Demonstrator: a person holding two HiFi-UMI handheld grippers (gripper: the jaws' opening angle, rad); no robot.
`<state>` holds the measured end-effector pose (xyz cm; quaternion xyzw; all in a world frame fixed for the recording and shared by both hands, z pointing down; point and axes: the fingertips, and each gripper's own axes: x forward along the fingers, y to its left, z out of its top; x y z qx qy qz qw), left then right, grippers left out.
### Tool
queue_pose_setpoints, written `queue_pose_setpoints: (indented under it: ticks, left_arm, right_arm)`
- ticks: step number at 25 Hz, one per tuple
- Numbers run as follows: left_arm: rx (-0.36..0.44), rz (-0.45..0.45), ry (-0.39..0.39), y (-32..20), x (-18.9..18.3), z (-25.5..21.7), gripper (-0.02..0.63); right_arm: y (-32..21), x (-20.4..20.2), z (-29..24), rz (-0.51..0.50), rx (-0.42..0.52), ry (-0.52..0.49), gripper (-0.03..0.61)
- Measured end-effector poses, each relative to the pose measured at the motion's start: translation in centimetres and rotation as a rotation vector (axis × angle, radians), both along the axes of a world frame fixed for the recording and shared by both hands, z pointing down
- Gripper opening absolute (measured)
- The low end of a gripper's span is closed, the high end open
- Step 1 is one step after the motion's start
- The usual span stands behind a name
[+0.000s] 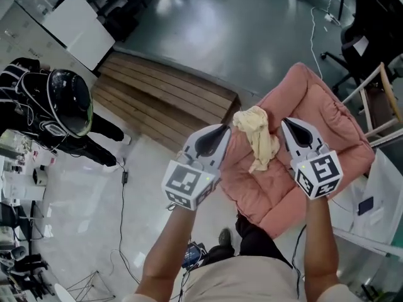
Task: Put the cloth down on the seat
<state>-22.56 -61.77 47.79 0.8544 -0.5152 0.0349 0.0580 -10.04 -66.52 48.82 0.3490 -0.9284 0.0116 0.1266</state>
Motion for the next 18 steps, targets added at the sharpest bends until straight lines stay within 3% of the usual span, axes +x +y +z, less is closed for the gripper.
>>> queue_pose_setpoints:
  ticks: [8, 18]
  left_arm:
    - [0.081, 0.010, 0.001, 7.4, -1.3, -8.3, 0.017]
    - [0.164, 0.037, -0.024, 16.7, -0.8, -14.5, 0.017]
  right_arm:
    - [8.5, -0.4, -9.2, -0.071, 0.045, -0.042, -0.009]
    - [17.9, 0.7, -14.6, -0.148, 0.100, 0.009, -0.011]
